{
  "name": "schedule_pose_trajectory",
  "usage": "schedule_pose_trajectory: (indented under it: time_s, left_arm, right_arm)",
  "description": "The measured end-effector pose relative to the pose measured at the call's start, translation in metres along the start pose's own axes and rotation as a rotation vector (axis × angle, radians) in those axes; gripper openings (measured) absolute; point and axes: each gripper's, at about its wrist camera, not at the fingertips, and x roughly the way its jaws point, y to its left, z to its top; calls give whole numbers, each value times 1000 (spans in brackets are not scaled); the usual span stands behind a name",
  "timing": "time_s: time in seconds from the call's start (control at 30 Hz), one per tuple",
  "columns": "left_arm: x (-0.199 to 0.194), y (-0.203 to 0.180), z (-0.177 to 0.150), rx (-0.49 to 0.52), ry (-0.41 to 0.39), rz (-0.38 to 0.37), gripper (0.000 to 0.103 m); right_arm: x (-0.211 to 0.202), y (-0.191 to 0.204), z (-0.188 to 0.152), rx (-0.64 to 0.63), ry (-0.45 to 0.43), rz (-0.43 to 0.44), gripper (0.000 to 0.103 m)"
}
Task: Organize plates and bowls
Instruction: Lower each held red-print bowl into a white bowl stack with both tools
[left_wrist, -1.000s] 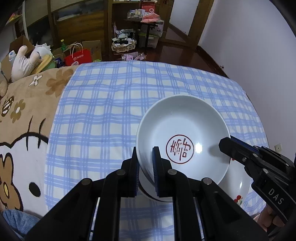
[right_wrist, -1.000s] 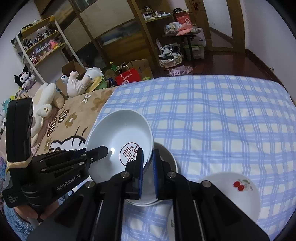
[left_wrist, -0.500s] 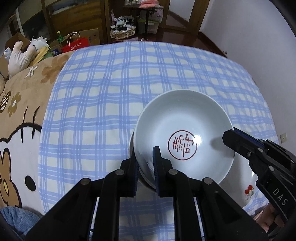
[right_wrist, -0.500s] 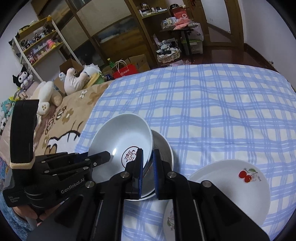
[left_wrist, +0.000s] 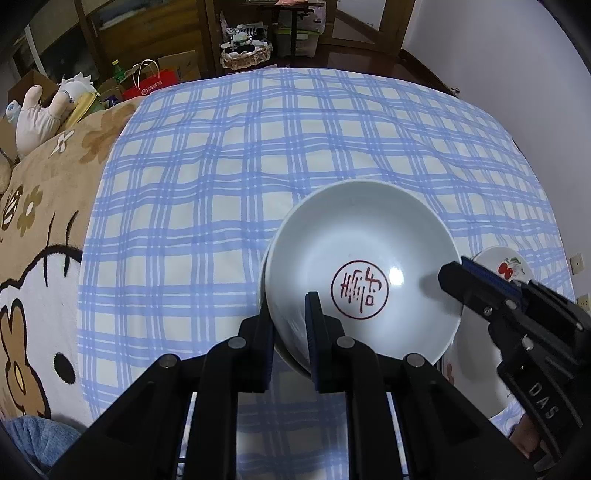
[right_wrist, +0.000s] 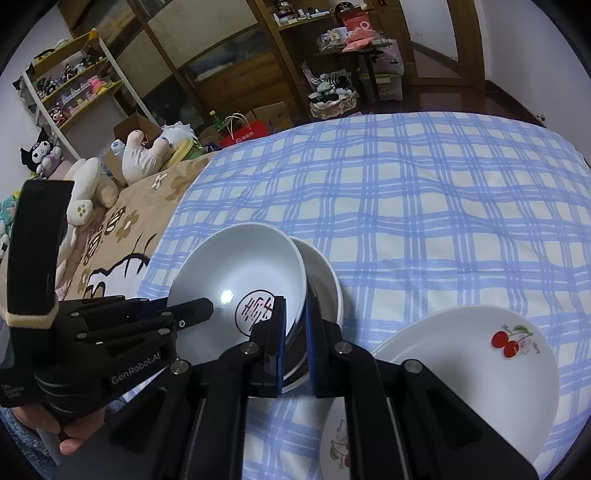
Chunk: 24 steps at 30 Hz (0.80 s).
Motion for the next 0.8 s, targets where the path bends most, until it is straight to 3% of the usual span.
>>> schedule_pose_trajectory:
  time_s: [0.2, 0.8]
  left_arm:
    - [4, -3, -2, 12, -21, 41, 16]
    - [12, 7, 0, -40, -7, -28, 17]
  right_arm:
    - [6, -4, -7, 29, 33, -5, 11]
    - [4, -8, -14, 16, 11, -11, 11]
